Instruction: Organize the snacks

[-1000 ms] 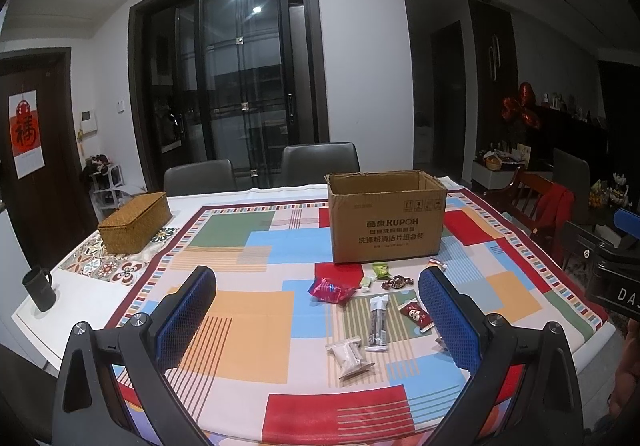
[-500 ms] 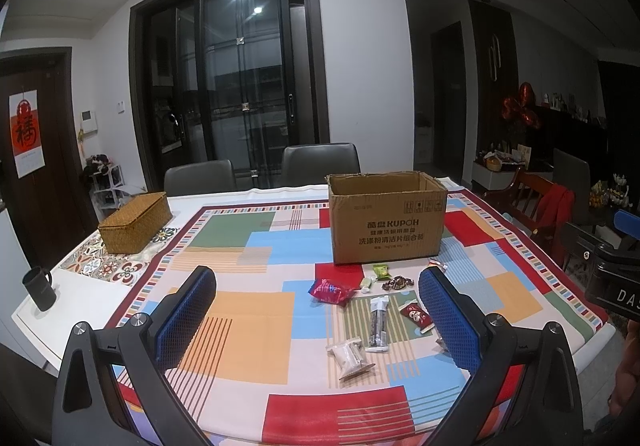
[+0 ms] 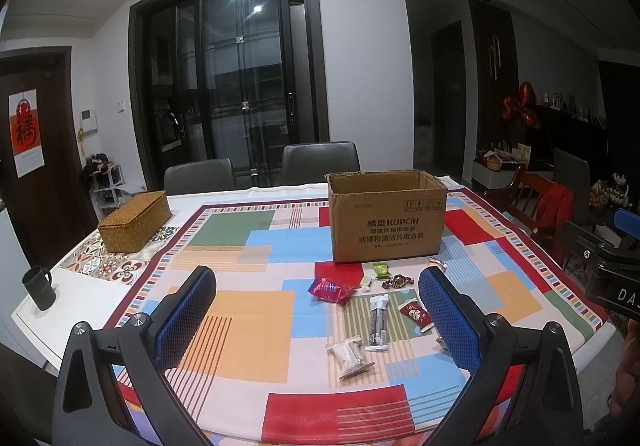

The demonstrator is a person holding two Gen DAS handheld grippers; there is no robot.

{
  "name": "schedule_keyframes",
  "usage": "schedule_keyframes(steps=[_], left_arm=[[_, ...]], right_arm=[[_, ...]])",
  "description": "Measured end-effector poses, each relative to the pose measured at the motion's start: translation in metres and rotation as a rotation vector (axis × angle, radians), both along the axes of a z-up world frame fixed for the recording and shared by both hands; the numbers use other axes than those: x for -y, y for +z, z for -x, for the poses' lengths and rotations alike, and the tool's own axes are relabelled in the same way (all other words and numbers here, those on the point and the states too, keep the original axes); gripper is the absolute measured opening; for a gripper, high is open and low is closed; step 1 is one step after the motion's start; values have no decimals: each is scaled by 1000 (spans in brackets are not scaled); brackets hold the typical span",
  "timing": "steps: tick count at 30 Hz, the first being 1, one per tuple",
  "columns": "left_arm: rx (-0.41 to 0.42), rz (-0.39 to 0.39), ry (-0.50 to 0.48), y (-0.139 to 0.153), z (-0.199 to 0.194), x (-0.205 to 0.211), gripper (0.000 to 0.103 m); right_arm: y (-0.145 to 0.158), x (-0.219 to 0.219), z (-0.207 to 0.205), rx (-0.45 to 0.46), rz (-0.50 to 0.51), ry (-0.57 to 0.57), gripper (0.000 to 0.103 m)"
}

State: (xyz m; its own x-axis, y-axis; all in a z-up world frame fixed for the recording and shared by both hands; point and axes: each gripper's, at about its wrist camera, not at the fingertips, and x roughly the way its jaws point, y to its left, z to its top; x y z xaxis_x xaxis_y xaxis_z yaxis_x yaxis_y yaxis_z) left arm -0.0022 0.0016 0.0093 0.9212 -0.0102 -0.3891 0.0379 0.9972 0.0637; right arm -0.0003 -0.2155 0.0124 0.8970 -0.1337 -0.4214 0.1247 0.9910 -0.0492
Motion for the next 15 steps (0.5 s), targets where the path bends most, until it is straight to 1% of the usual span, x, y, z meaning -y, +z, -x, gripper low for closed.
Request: schedule_keyframes(steps=[7, 15], left_arm=[[-9, -4, -3, -2, -2, 1, 103], [-36, -11, -7, -8, -11, 5, 103]], right_arm=[[-2, 4, 0, -7, -1, -9, 103], [-7, 6, -10, -45, -4, -9, 103]])
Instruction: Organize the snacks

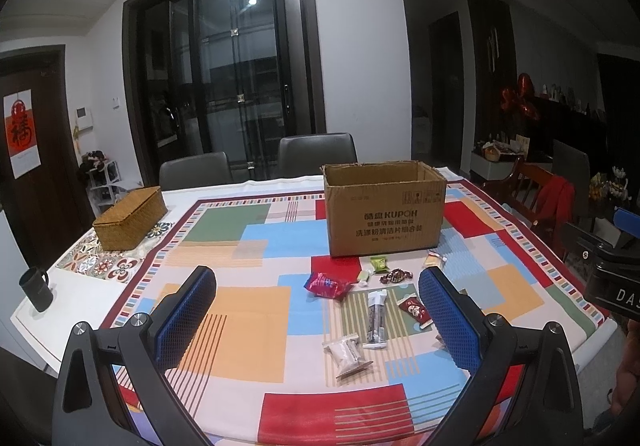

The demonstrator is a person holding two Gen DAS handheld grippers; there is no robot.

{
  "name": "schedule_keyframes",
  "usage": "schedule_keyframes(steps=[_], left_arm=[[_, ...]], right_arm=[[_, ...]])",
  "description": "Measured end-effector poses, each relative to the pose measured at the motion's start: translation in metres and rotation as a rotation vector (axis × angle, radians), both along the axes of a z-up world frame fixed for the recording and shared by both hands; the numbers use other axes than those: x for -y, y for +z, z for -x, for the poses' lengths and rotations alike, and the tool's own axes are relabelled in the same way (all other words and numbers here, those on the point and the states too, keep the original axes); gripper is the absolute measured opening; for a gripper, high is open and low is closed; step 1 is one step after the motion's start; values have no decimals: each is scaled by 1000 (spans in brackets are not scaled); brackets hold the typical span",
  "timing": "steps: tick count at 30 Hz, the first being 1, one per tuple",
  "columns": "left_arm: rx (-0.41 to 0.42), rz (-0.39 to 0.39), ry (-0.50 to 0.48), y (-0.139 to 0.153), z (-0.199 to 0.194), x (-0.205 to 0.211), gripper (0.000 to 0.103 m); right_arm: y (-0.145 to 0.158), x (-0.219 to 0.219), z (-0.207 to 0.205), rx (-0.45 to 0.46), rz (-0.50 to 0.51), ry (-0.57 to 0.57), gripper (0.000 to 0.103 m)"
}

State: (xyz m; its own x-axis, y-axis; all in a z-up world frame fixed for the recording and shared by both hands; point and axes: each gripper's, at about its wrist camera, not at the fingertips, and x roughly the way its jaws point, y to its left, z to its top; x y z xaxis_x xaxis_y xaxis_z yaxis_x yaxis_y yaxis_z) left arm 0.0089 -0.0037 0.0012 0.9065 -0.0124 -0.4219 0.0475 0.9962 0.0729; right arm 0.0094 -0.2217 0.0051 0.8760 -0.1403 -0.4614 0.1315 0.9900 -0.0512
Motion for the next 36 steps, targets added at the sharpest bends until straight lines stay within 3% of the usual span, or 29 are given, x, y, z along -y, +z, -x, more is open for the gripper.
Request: schedule_keyframes(steps=[15, 36], left_arm=[[-103, -34, 14, -21, -41, 7, 103], [-285, -56, 45, -75, -98, 11, 103]], right_arm=[[-19, 0, -36, -109, -10, -4, 103], [-73, 3, -100, -321, -66, -14, 103]])
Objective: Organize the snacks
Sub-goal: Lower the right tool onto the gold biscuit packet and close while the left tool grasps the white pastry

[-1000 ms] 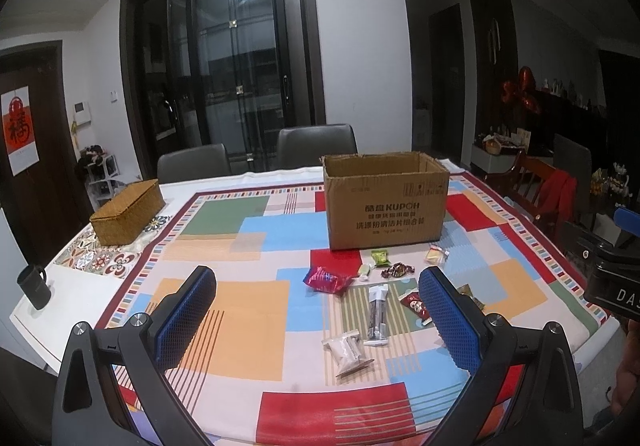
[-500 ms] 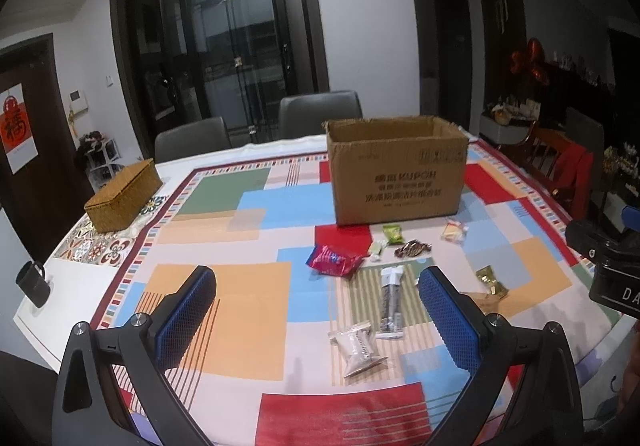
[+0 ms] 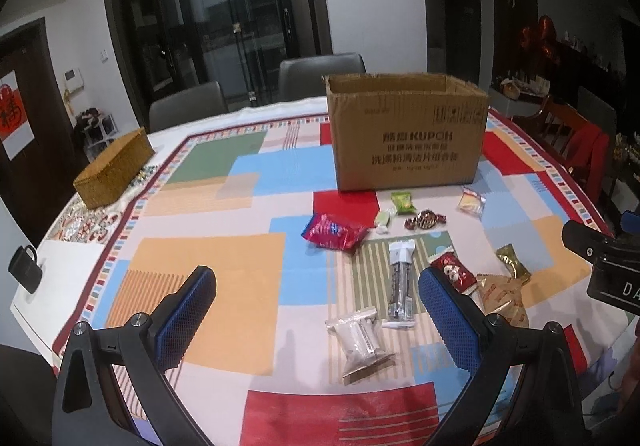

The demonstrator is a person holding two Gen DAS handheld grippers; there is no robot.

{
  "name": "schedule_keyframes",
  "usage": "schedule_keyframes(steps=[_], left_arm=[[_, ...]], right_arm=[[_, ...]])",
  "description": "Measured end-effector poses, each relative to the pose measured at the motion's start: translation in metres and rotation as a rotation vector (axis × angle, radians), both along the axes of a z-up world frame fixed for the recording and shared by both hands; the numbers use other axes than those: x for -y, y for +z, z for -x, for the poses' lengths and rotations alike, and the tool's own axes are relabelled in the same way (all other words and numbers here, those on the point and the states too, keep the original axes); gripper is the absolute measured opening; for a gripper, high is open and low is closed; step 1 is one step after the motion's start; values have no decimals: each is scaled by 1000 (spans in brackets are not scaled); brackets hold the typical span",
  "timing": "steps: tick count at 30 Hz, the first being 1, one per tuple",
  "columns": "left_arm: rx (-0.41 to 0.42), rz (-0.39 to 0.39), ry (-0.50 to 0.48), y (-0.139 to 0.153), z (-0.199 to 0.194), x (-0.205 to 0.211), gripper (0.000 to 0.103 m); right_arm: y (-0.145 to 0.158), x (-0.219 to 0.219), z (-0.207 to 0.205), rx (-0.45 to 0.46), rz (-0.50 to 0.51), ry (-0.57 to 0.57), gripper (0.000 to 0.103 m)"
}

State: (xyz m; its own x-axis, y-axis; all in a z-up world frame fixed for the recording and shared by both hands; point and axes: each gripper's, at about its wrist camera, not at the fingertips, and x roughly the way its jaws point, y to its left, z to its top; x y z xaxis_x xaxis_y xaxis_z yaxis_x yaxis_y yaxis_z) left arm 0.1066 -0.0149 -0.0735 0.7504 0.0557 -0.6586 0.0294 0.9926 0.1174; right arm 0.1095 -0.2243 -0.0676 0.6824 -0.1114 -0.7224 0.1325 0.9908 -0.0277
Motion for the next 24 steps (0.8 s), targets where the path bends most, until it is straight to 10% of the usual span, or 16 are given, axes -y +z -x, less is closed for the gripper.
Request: schedule_keyframes(steps=[24], left_arm=[[-342, 58, 46, -67, -52, -2, 103]], right_arm=[[-67, -9, -53, -331, -88, 19, 103]])
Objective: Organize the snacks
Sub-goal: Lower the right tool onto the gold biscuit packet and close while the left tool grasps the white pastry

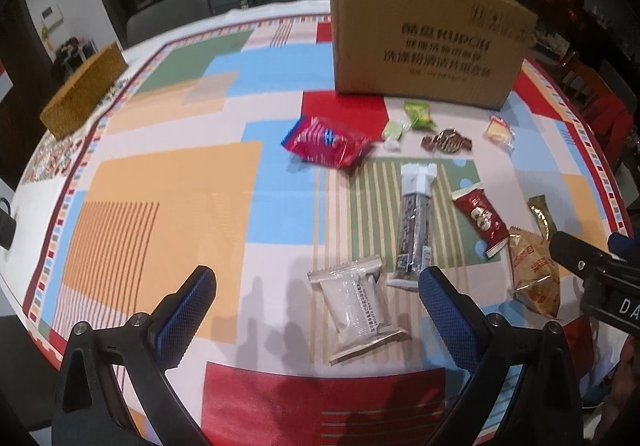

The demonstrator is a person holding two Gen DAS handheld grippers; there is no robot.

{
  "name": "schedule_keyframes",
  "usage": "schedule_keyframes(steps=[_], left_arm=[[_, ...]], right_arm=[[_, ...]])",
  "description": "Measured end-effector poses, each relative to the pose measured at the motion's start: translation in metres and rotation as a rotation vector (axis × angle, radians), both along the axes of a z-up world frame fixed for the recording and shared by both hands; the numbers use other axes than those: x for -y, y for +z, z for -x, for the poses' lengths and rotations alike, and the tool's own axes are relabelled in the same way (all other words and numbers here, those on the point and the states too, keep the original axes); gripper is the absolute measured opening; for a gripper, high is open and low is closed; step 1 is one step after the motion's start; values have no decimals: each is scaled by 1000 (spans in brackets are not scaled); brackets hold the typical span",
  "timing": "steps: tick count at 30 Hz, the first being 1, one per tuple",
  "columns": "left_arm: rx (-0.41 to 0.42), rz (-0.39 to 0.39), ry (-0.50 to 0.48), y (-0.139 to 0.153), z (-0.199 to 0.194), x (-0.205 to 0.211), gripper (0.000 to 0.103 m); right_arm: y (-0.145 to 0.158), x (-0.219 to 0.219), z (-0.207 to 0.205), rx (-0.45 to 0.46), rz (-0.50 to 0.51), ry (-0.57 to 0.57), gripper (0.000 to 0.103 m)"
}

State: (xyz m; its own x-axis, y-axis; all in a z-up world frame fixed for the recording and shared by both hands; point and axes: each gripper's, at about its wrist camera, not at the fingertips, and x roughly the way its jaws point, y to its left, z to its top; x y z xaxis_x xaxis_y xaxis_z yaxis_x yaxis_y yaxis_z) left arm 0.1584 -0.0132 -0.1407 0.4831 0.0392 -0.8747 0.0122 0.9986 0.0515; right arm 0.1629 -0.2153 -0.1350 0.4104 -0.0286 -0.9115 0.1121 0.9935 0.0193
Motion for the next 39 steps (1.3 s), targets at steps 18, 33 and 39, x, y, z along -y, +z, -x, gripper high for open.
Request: schedule_keyframes(steps=[18, 33, 39], left_arm=[[-164, 60, 20, -34, -15, -7, 103], [-228, 106, 13, -49, -17, -7, 56], [-226, 145, -18, -47, -16, -3, 32]], right_arm=[[-39, -2, -17, -168, -38, -29, 97], [-66, -7, -26, -252, -67, -28, 68], [-67, -16, -33, -244, -11, -8, 50]])
